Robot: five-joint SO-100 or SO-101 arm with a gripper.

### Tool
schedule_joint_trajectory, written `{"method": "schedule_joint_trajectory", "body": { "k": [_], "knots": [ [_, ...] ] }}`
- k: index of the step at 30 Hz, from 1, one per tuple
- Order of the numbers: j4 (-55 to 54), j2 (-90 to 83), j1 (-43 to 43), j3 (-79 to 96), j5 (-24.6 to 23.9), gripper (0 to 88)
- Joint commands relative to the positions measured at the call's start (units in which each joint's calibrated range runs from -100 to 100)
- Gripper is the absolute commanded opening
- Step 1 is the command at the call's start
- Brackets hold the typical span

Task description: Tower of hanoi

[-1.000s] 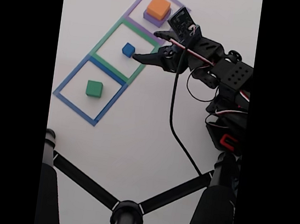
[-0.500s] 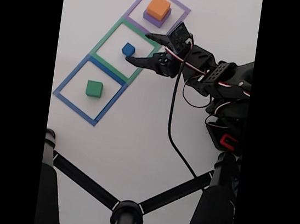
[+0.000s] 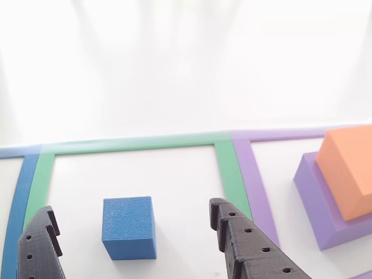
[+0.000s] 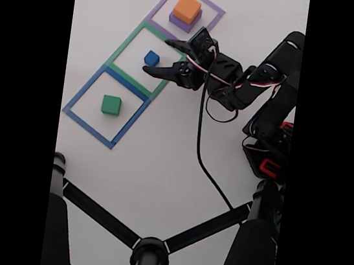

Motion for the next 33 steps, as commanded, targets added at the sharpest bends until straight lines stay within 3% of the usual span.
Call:
{"method": "schedule_joint_trajectory", "body": {
  "k": [1,33],
  "knots": [
    [-3.1,2.4,-1.3,-3.0,0.0,29.1],
    [-3.9,9.2,-4.8,-7.3,0.0,23.6]
  ]
}}
